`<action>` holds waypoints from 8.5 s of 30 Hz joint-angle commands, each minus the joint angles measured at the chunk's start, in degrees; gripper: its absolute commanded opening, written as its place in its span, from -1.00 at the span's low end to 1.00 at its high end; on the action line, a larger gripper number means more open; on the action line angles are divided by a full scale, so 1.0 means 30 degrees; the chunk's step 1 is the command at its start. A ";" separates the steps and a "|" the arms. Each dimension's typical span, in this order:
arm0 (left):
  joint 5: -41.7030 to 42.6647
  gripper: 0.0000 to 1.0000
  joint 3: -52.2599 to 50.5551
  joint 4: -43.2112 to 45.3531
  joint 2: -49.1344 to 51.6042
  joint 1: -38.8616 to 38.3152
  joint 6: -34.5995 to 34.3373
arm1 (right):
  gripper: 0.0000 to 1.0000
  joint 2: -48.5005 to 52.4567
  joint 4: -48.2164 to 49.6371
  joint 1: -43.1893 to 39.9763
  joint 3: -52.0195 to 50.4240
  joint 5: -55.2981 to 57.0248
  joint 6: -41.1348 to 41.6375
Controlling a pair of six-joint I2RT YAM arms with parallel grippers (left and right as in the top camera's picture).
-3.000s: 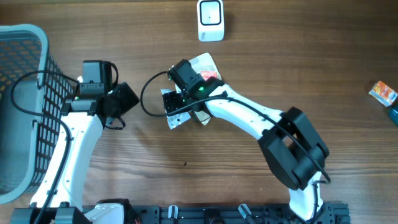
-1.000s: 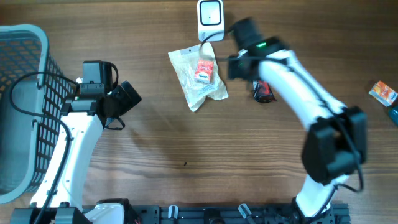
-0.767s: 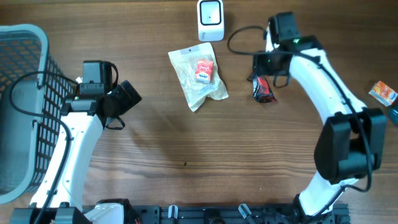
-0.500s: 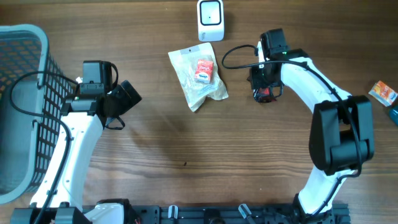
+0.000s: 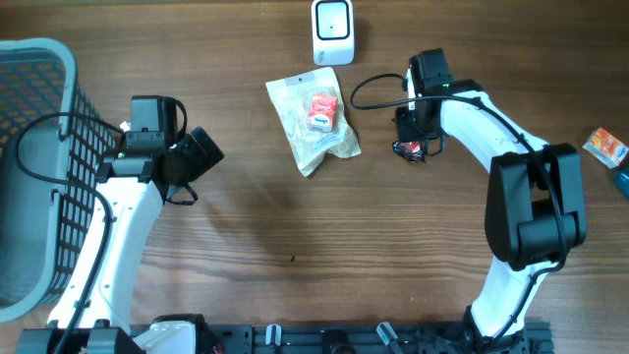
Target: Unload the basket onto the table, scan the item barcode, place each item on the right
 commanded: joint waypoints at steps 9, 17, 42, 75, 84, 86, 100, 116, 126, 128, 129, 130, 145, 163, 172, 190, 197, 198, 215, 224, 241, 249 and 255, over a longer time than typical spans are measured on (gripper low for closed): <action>-0.0189 1.00 0.0066 0.0000 -0.0015 0.0080 -0.0044 | -0.91 0.0189 0.0036 0.1610 0.4583 -0.2193 0.3184; -0.0189 1.00 0.0066 0.0000 -0.0015 0.0080 -0.0044 | -0.91 0.0197 0.1617 0.2237 0.5683 -0.0925 0.4073; -0.0189 1.00 0.0066 0.0000 -0.0015 0.0080 -0.0044 | -0.91 0.5020 1.9620 0.5537 0.6091 0.7715 -1.3901; -0.0189 1.00 0.0066 0.0000 -0.0015 0.0080 -0.0044 | 0.20 0.4189 0.4175 -1.5431 0.6280 0.9005 0.7417; -0.0189 1.00 0.0066 0.0000 -0.0015 0.0080 -0.0044 | 1.00 -0.5071 0.0641 -1.4491 0.6317 -0.2754 0.7125; -0.0189 1.00 0.0066 0.0000 -0.0015 0.0080 -0.0044 | 1.00 -0.6040 -0.0481 -1.3187 0.6317 -0.9814 0.7817; -0.0189 1.00 0.0066 0.0000 -0.0015 0.0080 -0.0044 | 0.18 0.1537 0.0481 0.4466 0.5741 -0.5588 0.9581; -0.0189 1.00 0.0066 0.0000 -0.0015 0.0080 -0.0044 | 0.03 0.2667 -0.1880 0.5348 0.5829 -0.1129 0.8058; -0.0189 1.00 0.0066 0.0000 -0.0015 0.0080 -0.0044 | 0.25 -0.0270 -0.3934 0.1814 0.5428 -0.5297 0.4022; -0.0189 1.00 0.0066 0.0000 -0.0015 0.0080 -0.0044 | 0.20 -0.0270 -0.3118 0.1603 0.4830 -0.5340 0.4743; -0.0189 1.00 0.0066 0.0000 -0.0015 0.0080 -0.0044 | 0.18 -0.0270 -0.2448 0.1596 0.4284 -0.5763 0.5034; -0.0189 1.00 0.0066 0.0000 -0.0015 0.0080 -0.0044 | 0.14 -0.0270 -0.1457 0.1596 0.3577 -0.6980 0.5180; -0.0189 1.00 0.0066 0.0000 -0.0015 0.0080 -0.0044 | -0.44 0.0576 0.5260 0.1690 -0.1129 -0.9442 1.0171; -0.0189 1.00 0.0066 0.0000 -0.0015 0.0080 -0.0044 | -0.13 -0.0452 0.3519 -0.0437 -0.0532 -1.1686 0.8612; -0.0182 1.00 0.0066 0.0000 -0.0015 0.0080 -0.0044 | -0.09 -0.0452 0.5406 -0.0415 -0.0532 -1.5176 1.0295; -0.0189 1.00 0.0066 0.0000 -0.0015 0.0080 -0.0044 | -0.91 0.0903 0.5858 0.1858 -0.0554 -0.8684 1.0994; -0.0189 1.00 0.0066 0.0000 -0.0015 0.0080 -0.0044 | -0.91 -0.0342 1.0586 -0.0189 -0.0554 -2.2352 0.9194; -0.0189 1.00 0.0066 0.0000 -0.0015 0.0080 -0.0044 | -0.91 -0.0342 1.1227 -0.0393 -0.0554 -2.4159 0.8750; -0.0189 1.00 0.0066 0.0000 -0.0015 0.0080 -0.0044 | -0.91 -0.0437 0.6353 -0.0437 -0.0546 -1.2320 0.9551; -0.0189 1.00 0.0066 0.0000 -0.0015 0.0080 -0.0044 | 0.65 -0.1690 -0.2047 -0.0488 -0.0160 -0.0430 0.6280; -0.0189 1.00 0.0066 0.0000 -0.0015 0.0080 -0.0044 | 0.32 0.1399 -0.0903 0.5115 0.2499 0.9078 0.6040; -0.0189 1.00 0.0066 0.0000 -0.0015 0.0080 -0.0044 | -0.03 0.3344 -0.0743 0.4867 0.2266 0.9639 0.5574; -0.0189 1.00 0.0066 0.0000 -0.0015 0.0080 -0.0044 | -0.91 0.2623 -0.2484 0.4845 0.3978 0.8123 0.5960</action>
